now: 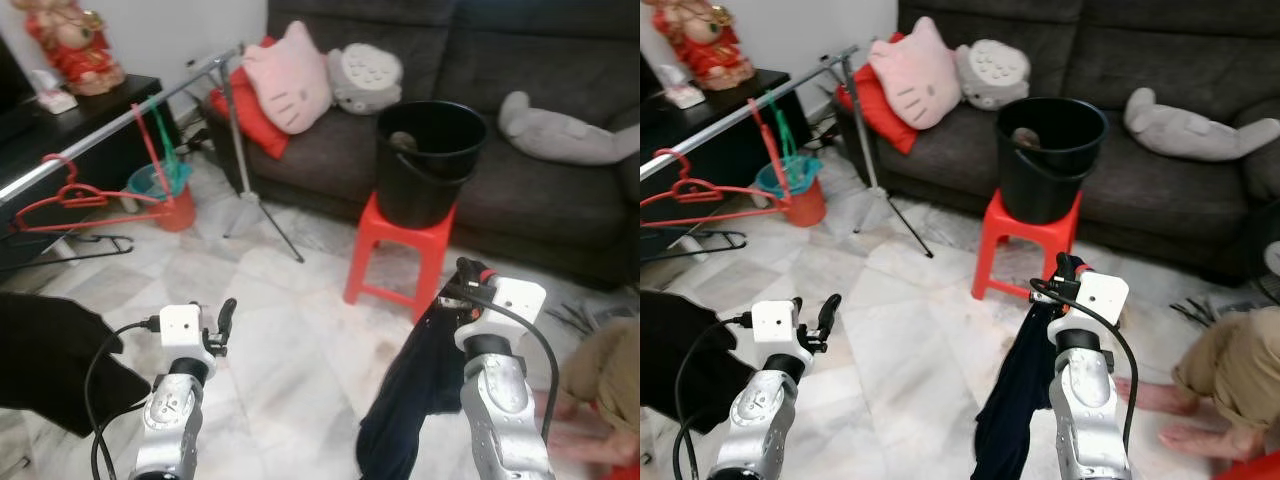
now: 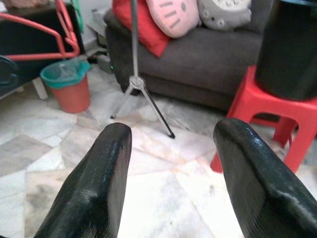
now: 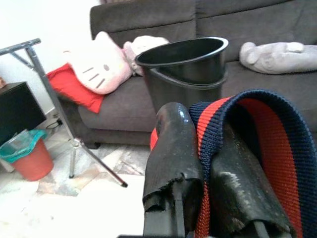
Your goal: Hang hanger
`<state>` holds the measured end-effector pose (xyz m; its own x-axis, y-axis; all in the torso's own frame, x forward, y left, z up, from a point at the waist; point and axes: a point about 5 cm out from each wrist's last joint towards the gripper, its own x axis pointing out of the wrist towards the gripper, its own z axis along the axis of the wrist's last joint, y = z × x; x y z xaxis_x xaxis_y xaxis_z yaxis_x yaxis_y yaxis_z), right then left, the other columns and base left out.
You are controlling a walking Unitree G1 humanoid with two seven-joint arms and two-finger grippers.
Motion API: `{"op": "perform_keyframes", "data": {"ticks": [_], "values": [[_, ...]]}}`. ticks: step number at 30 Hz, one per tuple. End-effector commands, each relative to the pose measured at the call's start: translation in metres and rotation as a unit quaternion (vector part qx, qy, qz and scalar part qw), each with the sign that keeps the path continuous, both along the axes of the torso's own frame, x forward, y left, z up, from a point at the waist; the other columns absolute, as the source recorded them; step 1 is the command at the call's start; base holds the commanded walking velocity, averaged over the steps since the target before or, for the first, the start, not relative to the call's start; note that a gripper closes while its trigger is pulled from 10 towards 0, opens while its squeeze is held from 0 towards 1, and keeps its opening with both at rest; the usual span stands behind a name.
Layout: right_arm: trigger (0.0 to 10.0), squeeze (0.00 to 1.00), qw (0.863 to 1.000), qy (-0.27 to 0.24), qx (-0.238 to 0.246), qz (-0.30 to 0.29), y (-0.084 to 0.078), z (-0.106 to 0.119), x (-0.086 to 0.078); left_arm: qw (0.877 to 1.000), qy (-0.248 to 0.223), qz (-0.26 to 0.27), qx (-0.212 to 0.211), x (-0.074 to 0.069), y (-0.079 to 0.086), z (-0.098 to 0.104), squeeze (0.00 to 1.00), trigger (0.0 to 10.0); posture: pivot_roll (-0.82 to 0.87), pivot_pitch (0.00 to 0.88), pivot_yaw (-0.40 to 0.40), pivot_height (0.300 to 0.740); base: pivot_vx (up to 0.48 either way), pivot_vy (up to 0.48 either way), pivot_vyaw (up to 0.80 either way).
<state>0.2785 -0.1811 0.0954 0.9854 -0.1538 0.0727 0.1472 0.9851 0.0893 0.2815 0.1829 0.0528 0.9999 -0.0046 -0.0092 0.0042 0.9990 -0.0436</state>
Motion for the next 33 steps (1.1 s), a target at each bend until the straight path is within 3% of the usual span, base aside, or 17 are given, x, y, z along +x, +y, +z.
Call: {"op": "perform_keyframes", "data": {"ticks": [1, 4, 7, 12, 33], "values": [[10.0, 0.00, 1.000, -0.020, -0.004, 0.002, 0.000, 0.011, 0.003, 1.000, -0.001, 0.005, -0.003, 0.000, 0.003, 0.002, 0.00, 10.0, -0.06, 0.000, 0.038, 0.740, 0.000, 0.000, 0.80], [10.0, 0.00, 1.000, -0.020, -0.006, 0.003, 0.000, 0.011, 0.004, 1.000, -0.009, -0.008, -0.004, 0.002, -0.001, 0.006, 0.00, 10.0, -0.06, 0.000, 0.036, 0.740, 0.000, 0.000, 0.80], [10.0, 0.00, 1.000, -0.018, -0.006, 0.005, 0.001, 0.011, 0.006, 1.000, -0.009, -0.017, 0.022, 0.004, -0.003, 0.007, 0.00, 10.0, -0.06, 0.000, 0.034, 0.740, 0.251, -0.362, 0.80], [10.0, 0.00, 1.000, -0.020, -0.005, 0.009, 0.003, 0.012, 0.007, 1.000, -0.005, -0.013, 0.018, 0.004, -0.003, 0.007, 0.00, 10.0, -0.06, 0.000, 0.031, 0.740, 0.273, -0.392, 0.80], [10.0, 0.00, 1.000, -0.012, -0.007, 0.021, 0.000, 0.013, 0.018, 1.000, 0.004, -0.006, 0.019, 0.006, -0.003, 0.008, 0.00, 10.0, -0.06, 0.000, 0.019, 0.740, 0.000, 0.000, 0.80]]}}
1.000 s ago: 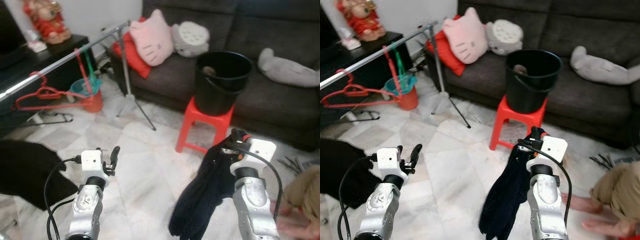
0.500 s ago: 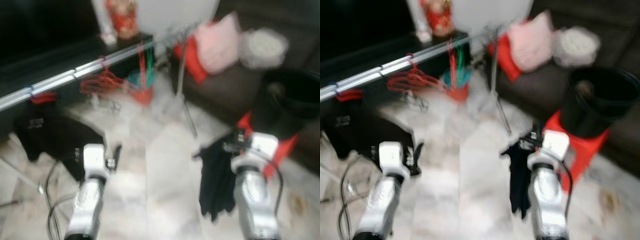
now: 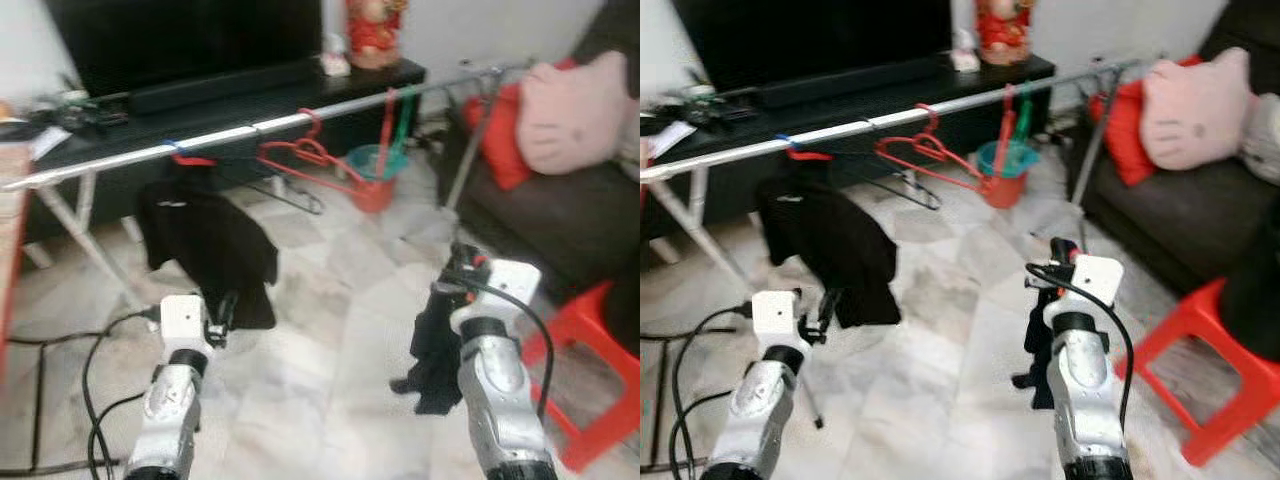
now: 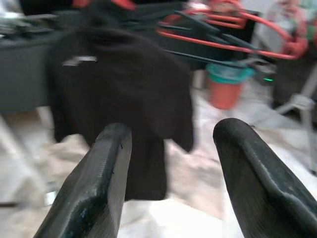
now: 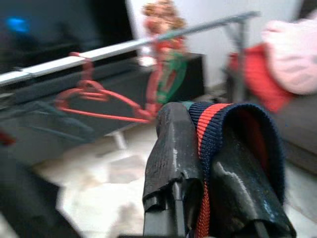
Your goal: Hang hanger
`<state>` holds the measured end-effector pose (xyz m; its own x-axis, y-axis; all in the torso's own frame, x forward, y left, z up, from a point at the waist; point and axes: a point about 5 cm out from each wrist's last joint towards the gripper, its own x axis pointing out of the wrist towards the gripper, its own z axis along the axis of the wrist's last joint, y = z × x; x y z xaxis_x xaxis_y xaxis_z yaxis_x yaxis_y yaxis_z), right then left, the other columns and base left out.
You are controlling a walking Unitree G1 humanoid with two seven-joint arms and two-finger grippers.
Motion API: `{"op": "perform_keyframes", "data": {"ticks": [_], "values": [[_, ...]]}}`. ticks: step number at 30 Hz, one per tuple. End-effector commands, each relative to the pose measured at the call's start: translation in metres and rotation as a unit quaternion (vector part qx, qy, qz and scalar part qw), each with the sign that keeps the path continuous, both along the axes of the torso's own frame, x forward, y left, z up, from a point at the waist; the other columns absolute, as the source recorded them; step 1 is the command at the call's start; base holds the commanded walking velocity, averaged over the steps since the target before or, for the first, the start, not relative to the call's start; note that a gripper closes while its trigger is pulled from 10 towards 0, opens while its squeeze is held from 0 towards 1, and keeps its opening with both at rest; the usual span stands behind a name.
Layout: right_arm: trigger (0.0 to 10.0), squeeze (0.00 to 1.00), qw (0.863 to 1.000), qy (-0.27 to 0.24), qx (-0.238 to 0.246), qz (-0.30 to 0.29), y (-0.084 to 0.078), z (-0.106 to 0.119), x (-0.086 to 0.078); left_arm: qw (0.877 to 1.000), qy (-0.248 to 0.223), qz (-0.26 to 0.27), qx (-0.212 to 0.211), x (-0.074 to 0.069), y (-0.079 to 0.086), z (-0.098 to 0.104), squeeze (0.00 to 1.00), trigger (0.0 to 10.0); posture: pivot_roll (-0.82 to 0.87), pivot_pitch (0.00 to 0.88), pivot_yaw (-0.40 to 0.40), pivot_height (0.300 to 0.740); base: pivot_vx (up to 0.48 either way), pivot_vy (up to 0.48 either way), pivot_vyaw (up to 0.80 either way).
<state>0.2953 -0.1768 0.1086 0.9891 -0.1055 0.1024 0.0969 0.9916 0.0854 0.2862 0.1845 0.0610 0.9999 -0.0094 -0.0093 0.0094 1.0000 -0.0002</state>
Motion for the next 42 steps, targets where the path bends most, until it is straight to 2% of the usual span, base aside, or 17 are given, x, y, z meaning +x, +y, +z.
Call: {"op": "perform_keyframes", "data": {"ticks": [1, 16, 28, 42], "values": [[10.0, 0.00, 1.000, 0.003, -0.005, -0.002, -0.004, 0.000, 0.001, 1.000, 0.003, -0.002, -0.002, 0.001, -0.004, 0.001, 0.00, 10.0, -0.06, 0.000, 0.019, 0.740, 0.000, 0.000, 0.80], [10.0, 0.00, 1.000, 0.001, 0.001, -0.001, -0.003, 0.004, 0.007, 1.000, -0.003, 0.002, 0.002, 0.004, -0.005, 0.006, 0.00, 10.0, -0.06, 0.000, 0.015, 0.740, 0.000, 0.000, 0.77], [10.0, 0.00, 1.000, 0.009, 0.012, -0.007, -0.004, 0.002, 0.008, 1.000, 0.000, -0.006, 0.006, 0.005, -0.005, 0.007, 0.00, 10.0, -0.05, 0.000, 0.021, 0.740, 0.000, 0.000, 0.00], [10.0, 0.00, 1.000, 0.006, 0.012, -0.006, -0.004, 0.006, 0.012, 1.000, 0.000, -0.018, 0.004, 0.006, -0.010, 0.010, 0.00, 10.0, -0.05, 0.000, 0.016, 0.740, 0.436, 0.000, 0.00]]}}
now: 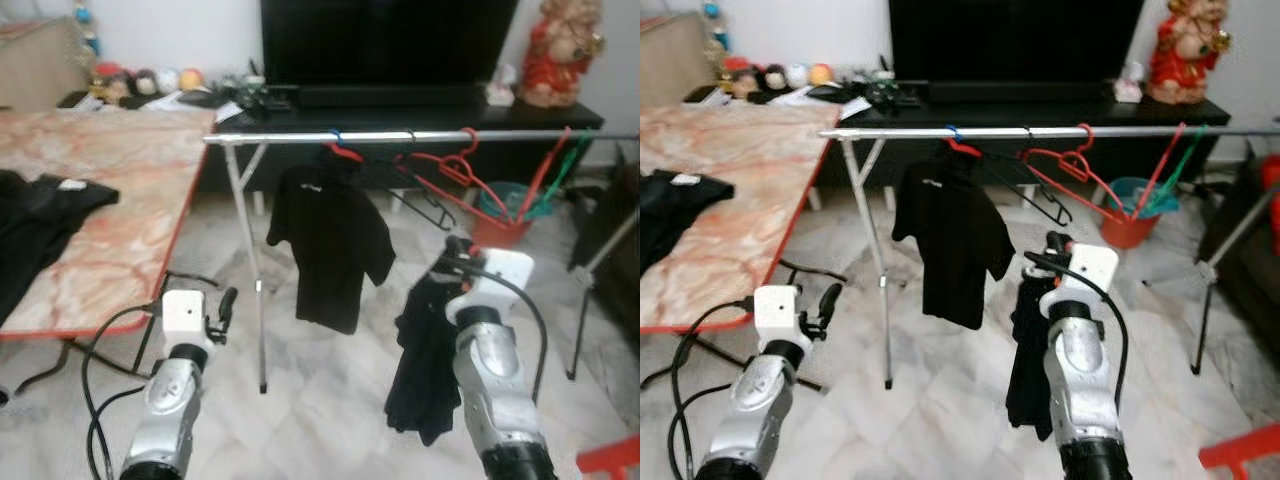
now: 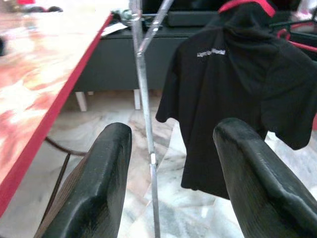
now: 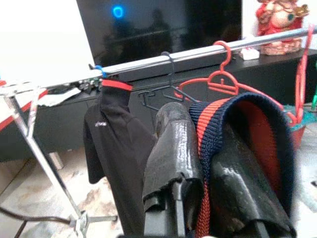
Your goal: Hang hanger
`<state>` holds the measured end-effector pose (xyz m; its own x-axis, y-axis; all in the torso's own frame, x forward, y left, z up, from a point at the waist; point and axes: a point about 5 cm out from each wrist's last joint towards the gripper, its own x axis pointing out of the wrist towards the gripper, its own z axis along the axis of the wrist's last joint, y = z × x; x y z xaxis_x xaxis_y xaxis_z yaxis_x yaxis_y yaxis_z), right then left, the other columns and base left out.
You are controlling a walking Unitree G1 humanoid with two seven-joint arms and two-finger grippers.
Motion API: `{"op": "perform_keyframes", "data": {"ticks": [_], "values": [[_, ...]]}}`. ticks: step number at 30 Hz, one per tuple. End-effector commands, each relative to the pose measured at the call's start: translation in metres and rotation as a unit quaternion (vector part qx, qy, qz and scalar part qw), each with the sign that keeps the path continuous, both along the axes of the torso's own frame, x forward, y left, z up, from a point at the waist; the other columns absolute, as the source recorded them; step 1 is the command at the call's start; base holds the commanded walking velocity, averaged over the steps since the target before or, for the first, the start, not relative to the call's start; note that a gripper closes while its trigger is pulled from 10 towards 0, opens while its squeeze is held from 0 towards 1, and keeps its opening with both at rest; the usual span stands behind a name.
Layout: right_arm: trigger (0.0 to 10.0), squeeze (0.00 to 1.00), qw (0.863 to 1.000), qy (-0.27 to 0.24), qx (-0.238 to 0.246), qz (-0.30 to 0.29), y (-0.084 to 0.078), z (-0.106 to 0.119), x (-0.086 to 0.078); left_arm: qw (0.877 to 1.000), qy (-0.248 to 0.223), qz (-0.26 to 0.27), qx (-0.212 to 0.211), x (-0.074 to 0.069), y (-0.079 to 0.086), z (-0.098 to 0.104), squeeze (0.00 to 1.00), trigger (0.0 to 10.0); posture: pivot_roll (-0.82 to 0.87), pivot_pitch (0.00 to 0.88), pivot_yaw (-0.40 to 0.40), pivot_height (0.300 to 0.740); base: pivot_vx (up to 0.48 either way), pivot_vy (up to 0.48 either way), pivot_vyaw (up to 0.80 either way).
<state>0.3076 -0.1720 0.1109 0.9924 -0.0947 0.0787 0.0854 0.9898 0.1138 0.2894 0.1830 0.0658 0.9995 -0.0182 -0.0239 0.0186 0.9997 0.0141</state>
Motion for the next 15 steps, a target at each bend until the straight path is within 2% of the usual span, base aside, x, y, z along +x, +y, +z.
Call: {"op": "perform_keyframes", "data": {"ticks": [1, 15], "values": [[10.0, 0.00, 1.000, -0.004, -0.003, -0.013, -0.0085, 0.0031, -0.0001, 1.000, -0.007, -0.014, -0.003, 0.0029, -0.0080, 0.0049, 0.00, 10.0, -0.05, 0.000, 0.016, 0.740, 0.480, 0.000, 0.00], [10.0, 0.00, 1.000, -0.002, 0.001, -0.014, -0.0075, 0.0019, -0.0001, 1.000, -0.007, -0.017, -0.005, 0.0025, -0.0089, 0.0052, 0.00, 10.0, -0.05, 0.000, 0.015, 0.740, 0.475, 0.000, 0.00]]}}
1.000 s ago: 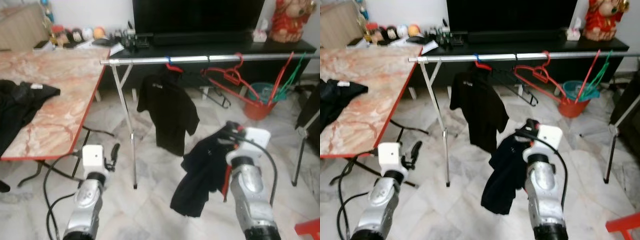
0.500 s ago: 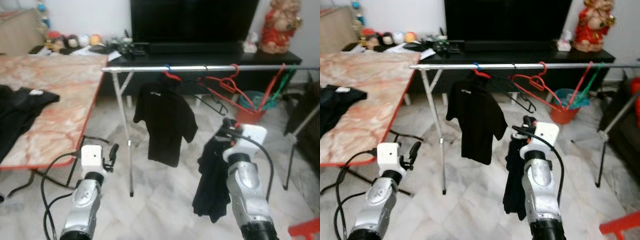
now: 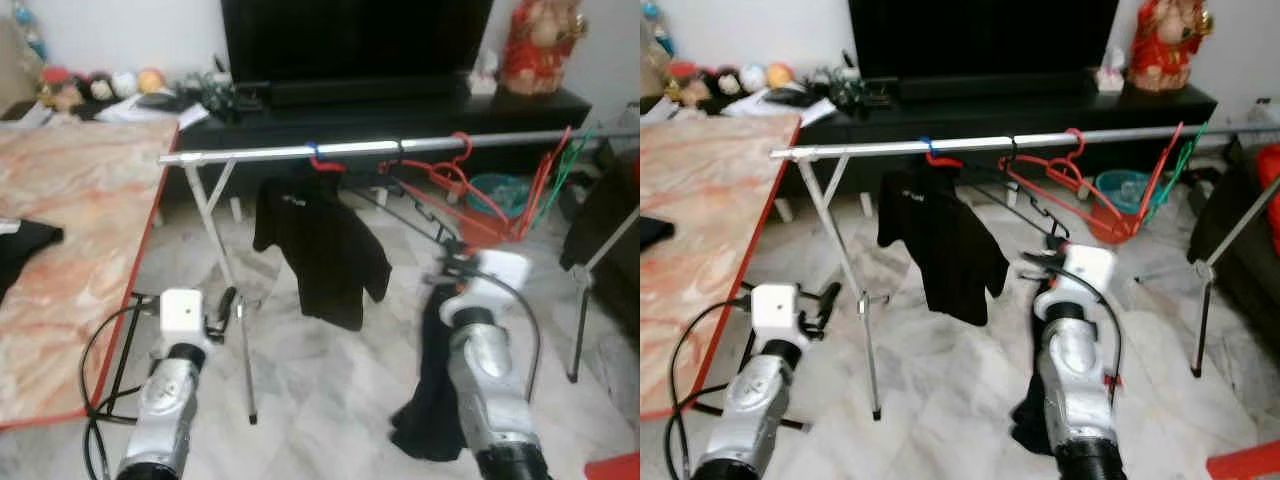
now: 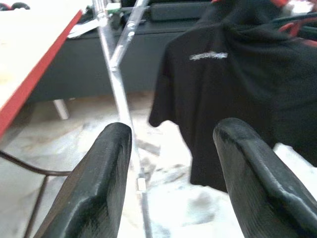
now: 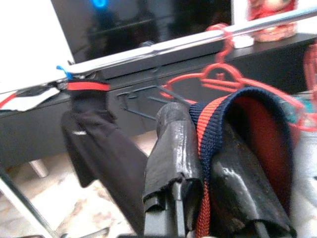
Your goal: Hang hanger
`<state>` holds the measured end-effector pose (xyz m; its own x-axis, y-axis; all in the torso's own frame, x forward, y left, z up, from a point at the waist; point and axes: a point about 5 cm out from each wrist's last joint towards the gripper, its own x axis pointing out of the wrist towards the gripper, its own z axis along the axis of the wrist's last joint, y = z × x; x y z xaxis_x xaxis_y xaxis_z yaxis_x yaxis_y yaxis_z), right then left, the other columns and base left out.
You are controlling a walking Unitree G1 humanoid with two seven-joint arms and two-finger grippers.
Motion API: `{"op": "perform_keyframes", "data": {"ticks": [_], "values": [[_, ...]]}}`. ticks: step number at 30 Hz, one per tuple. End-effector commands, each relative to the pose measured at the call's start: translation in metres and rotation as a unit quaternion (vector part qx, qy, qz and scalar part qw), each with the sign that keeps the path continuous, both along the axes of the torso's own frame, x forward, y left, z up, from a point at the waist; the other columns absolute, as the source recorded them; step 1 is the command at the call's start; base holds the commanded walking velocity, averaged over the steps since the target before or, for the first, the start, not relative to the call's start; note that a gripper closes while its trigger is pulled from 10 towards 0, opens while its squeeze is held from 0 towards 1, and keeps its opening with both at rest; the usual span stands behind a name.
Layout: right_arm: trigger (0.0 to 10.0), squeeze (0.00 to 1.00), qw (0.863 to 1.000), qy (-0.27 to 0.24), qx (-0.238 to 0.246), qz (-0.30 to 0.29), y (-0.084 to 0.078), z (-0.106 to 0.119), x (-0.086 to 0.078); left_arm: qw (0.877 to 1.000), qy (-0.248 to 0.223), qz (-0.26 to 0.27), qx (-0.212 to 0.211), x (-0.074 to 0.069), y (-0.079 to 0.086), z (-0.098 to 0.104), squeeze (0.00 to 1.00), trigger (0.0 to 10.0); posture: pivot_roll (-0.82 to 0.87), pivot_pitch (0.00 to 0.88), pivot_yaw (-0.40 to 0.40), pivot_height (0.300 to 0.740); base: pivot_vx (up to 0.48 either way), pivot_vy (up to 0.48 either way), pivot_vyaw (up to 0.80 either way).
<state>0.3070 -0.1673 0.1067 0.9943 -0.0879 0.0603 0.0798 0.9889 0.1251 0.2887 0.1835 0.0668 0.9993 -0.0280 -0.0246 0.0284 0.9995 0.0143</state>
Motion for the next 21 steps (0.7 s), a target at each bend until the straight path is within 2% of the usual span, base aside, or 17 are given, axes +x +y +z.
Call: {"op": "perform_keyframes", "data": {"ticks": [1, 10, 21], "values": [[10.0, 0.00, 1.000, -0.011, -0.006, -0.017, -0.0119, 0.0060, 0.0008, 1.000, -0.008, -0.012, -0.005, 0.0036, -0.0095, 0.0043, 0.00, 10.0, -0.05, 0.000, 0.016, 0.740, 0.469, 0.000, 0.00], [10.0, 0.00, 1.000, -0.009, -0.003, -0.017, -0.0107, 0.0047, 0.0012, 1.000, -0.009, -0.014, -0.001, 0.0053, -0.0100, 0.0055, 0.00, 10.0, -0.04, 0.000, 0.017, 0.740, 0.458, 0.000, 0.00], [10.0, 0.00, 1.000, -0.009, -0.001, -0.015, -0.0093, 0.0041, 0.0012, 1.000, -0.015, -0.015, 0.002, 0.0049, -0.0097, 0.0077, 0.00, 10.0, -0.04, 0.000, 0.016, 0.740, 0.000, 0.000, 0.00]]}}
